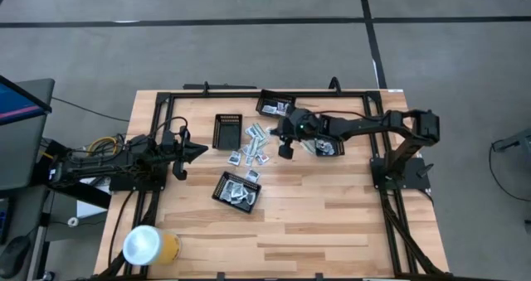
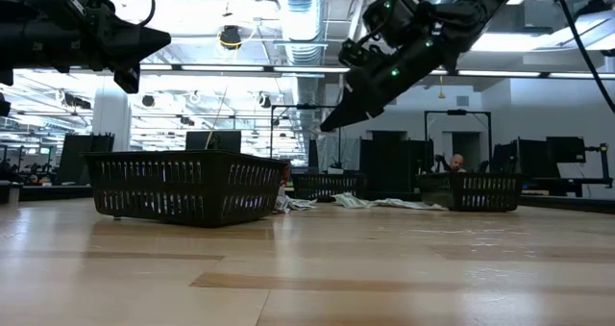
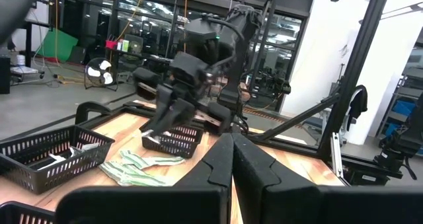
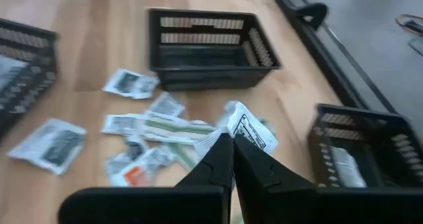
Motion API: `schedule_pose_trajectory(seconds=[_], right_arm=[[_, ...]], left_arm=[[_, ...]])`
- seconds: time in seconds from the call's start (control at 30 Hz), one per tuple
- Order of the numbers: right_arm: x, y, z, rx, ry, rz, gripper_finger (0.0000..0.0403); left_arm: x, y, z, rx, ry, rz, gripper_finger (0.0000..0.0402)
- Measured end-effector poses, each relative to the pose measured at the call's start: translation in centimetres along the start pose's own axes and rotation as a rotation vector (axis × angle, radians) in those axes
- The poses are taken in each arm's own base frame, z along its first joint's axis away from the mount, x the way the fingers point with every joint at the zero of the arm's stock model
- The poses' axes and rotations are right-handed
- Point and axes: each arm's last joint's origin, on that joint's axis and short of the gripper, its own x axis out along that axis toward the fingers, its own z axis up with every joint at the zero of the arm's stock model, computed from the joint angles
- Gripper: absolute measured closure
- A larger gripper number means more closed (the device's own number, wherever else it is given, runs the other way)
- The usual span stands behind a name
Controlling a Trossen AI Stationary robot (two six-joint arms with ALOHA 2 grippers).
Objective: Pick & Place First Aid Supplies
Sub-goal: Put the orange ointment pack into the top black bin
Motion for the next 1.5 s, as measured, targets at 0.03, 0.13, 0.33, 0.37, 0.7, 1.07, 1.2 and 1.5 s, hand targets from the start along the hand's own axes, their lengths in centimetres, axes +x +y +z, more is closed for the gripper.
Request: schedule_pose_trajectory(seconds=[0.03, 0.13, 0.33, 0.37, 0.7, 1.07, 1.2, 1.5], right_arm=[[0.0, -0.4, -0.1, 0.005, 0.002, -0.011, 0.0402], [0.0, -1.9, -0.3, 0.027, 0.004, -0.048, 0.0401], [0.0, -5.4, -0.9, 0.034, 0.004, -0.136, 0.0402], [0.0, -6.0, -1.0, 0.042, 0.001, -0.152, 0.0402], [0.6, -10.3, -3.4, 0.191, 0.023, -0.209, 0.0401], [1.0, -10.5, -3.1, 0.215, -0.026, -0.226, 0.0380], [0.9, -10.6, -3.0, 0.215, -0.038, -0.241, 0.0340], [1.0, -10.2, -2.9, 0.269, -0.034, -0.265, 0.0280]], left_arm=[[0.0, 0.0, 0.0, 0.000, 0.000, 0.000, 0.0394], [0.0, 0.0, 0.0, 0.000, 0.000, 0.000, 0.0394], [0.0, 0.0, 0.0, 0.000, 0.000, 0.000, 0.0394], [0.0, 0.0, 0.0, 0.000, 0.000, 0.000, 0.0394], [0.0, 0.0, 0.0, 0.000, 0.000, 0.000, 0.0394], [0.0, 0.0, 0.0, 0.000, -0.001, 0.000, 0.0394], [0.0, 0.0, 0.0, 0.000, -0.001, 0.000, 0.0394], [0.0, 0.0, 0.0, 0.000, -0.001, 0.000, 0.0394]])
